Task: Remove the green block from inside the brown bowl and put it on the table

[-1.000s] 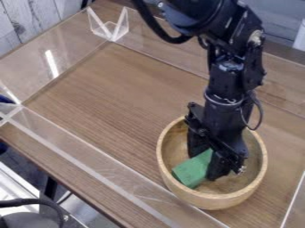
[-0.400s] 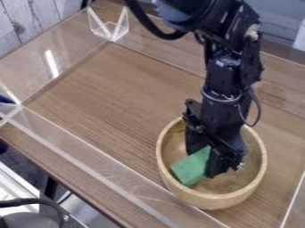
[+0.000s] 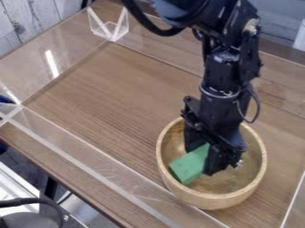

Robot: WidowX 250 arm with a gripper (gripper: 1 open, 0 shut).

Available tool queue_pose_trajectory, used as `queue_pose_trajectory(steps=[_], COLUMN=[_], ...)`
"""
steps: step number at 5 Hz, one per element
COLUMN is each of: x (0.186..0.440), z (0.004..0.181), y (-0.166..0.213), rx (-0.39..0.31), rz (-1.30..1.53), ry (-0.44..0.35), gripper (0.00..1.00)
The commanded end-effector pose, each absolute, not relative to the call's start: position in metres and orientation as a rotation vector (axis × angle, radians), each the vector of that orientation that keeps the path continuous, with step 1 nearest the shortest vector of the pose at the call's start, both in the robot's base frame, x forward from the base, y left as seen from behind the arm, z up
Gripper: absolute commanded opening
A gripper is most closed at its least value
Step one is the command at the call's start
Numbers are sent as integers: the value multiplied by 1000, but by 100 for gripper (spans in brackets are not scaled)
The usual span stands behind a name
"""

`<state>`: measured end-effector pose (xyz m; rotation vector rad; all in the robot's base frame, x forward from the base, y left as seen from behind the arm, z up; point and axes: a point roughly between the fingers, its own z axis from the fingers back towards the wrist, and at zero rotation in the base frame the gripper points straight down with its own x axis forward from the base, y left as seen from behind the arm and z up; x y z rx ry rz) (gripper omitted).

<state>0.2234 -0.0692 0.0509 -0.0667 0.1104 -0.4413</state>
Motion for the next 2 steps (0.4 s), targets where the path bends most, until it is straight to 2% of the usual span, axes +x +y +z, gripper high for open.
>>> queue_pose_trajectory(steps=[1,2], x=[232,233], z=[69,77], y=[-65,-61], rx=[-66,-62], rz=[-427,-413], ry=[44,30], gripper=[0,0])
